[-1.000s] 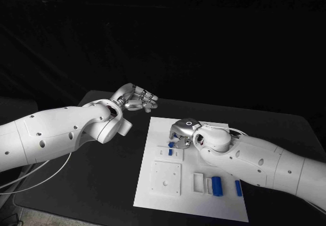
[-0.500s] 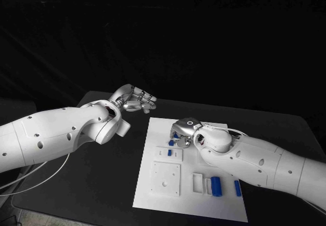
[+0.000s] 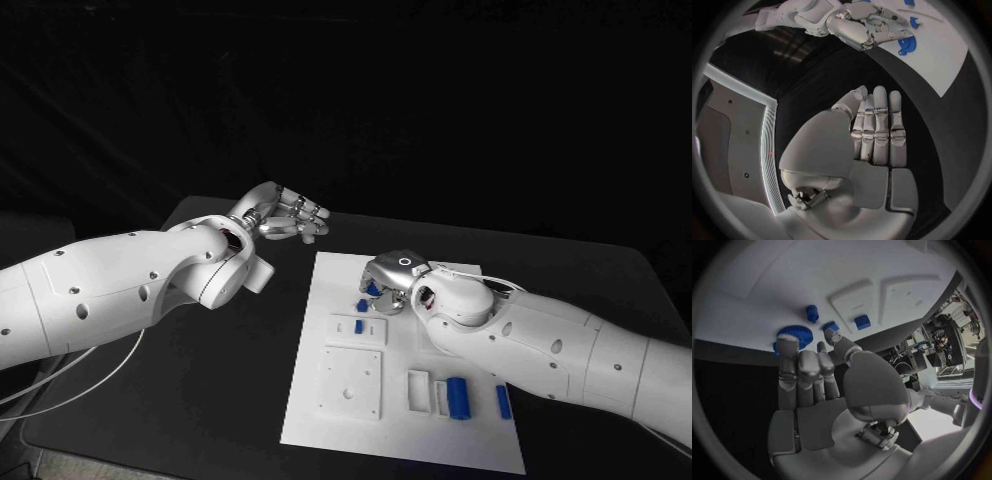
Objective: Assemble the parts on the task board
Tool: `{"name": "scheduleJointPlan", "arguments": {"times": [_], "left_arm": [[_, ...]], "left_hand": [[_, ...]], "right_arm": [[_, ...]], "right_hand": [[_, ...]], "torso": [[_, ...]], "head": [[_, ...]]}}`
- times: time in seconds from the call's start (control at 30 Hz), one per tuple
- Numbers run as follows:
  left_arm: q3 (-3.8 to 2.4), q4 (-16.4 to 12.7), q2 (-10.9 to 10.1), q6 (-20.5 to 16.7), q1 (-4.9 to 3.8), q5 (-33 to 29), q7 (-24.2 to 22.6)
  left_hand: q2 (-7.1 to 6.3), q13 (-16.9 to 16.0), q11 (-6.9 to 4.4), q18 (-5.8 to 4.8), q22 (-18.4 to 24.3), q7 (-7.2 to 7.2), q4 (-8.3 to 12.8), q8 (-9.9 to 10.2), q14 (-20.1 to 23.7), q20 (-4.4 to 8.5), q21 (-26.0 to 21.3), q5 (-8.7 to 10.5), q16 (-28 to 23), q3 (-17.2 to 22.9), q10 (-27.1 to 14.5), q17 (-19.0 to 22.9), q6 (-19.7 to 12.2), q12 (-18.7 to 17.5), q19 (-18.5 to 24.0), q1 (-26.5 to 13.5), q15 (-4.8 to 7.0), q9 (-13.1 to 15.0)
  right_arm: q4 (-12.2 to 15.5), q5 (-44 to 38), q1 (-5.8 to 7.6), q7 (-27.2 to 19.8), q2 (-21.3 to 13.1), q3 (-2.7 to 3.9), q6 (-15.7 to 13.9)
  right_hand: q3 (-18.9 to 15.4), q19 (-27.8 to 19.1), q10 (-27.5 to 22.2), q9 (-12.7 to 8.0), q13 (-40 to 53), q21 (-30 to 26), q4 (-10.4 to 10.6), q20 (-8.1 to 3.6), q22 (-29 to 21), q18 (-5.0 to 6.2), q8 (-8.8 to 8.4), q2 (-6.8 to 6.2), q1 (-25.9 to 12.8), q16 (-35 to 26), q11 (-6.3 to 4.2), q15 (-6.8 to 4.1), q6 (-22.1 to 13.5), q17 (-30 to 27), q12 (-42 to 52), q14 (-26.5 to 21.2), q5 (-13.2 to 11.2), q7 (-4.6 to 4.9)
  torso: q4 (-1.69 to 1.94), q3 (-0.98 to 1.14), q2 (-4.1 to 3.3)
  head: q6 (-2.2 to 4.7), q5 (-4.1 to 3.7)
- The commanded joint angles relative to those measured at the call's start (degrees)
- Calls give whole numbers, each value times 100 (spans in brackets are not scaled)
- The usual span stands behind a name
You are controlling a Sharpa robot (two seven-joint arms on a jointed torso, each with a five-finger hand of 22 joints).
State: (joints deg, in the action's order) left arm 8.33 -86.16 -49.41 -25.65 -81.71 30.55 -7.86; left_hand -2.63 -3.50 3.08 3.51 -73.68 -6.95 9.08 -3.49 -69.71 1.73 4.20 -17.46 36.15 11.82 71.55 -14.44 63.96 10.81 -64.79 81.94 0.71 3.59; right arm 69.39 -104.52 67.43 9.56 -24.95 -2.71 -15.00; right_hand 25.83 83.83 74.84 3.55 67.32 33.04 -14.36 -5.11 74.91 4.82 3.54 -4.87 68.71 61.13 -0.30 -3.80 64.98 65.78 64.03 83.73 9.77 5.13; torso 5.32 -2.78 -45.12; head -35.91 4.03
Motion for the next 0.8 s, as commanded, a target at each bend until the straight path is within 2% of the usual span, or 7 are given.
{"name": "scheduleJointPlan", "arguments": {"times": [0.03,0.17,0.23,0.33,0.43,0.53,0.8], "left_arm": [[-3,-3,-3,84,-14,-34,-19],[-3,-5,-7,92,-14,-34,-15],[-3,-7,-10,95,-14,-34,-13],[-3,-11,-11,102,-14,-34,-11],[-2,-12,-10,107,-14,-34,-9],[-2,-14,-7,109,-14,-34,-9],[-2,-33,-12,116,-14,-34,-4]], "left_hand": [[56,-4,-3,-39,-5,-5,-1,-18,-24,9,-23,-40,-37,41,-35,-5,-42,11,27,23,-25,6],[56,-4,-3,-39,-5,-5,-1,-18,-24,9,-23,-40,-37,41,-35,-5,-42,11,27,23,-25,6],[60,-4,-3,-38,-10,-5,3,-17,-24,9,-24,-50,-41,49,-36,-5,-42,14,29,25,-24,6],[60,-4,-3,-38,-10,-5,3,-17,-24,9,-24,-50,-41,49,-36,-5,-42,14,29,25,-24,6],[60,-4,-3,-38,-10,-5,3,-17,-24,9,-24,-50,-41,49,-36,-5,-42,14,29,25,-24,6],[60,-4,-2,-37,-20,-6,13,-18,-24,9,-22,-57,-46,58,-39,-5,-42,18,29,29,-24,6],[59,-4,-1,-36,-32,-7,23,-18,-24,10,-21,-60,-51,66,-41,-5,-44,21,31,31,-24,6]], "right_arm": [[53,181,-12,-27,-26,0,-36],[82,225,-23,7,-51,0,37],[89,234,-31,49,-57,0,79],[90,219,-42,141,-56,0,109],[87,199,-50,216,-47,0,121],[81,181,-57,270,-33,0,125],[40,113,-76,356,3,0,109]], "right_hand": [[-188,270,35,1,-9,-2,76,8,354,-33,-1,-77,-33,23,1,2,-64,-2,-11,11,51,2],[-643,276,31,4,-11,-8,260,10,350,-28,5,-88,-63,28,-7,1,-108,3,-18,10,118,9],[-903,283,26,2,-12,-1,368,8,352,-28,0,-77,-5,31,-1,1,-131,9,-24,8,44,-1],[-1093,282,24,3,-6,-11,497,8,352,-26,1,-85,47,31,-2,0,-140,12,-24,8,-8,-2],[-1248,286,21,3,-9,-9,598,9,353,-25,-1,-101,126,32,1,0,-145,15,-32,9,-161,-5],[-1281,288,23,3,-7,-12,715,8,352,-26,-1,-138,162,20,-2,-1,-142,10,-34,6,-211,-4],[-1280,288,26,4,-6,-14,778,8,352,-27,1,-163,180,29,-1,0,-124,18,-34,11,-337,-9]], "torso": [[0,-2,-4],[2,-3,-3],[-1,-3,-5],[0,-3,-7],[3,-4,-9],[4,-7,-7],[7,-9,-10]], "head": [[-2,5],[-5,6],[-6,6],[-5,5],[-3,2],[-7,-3],[-8,-4]]}}
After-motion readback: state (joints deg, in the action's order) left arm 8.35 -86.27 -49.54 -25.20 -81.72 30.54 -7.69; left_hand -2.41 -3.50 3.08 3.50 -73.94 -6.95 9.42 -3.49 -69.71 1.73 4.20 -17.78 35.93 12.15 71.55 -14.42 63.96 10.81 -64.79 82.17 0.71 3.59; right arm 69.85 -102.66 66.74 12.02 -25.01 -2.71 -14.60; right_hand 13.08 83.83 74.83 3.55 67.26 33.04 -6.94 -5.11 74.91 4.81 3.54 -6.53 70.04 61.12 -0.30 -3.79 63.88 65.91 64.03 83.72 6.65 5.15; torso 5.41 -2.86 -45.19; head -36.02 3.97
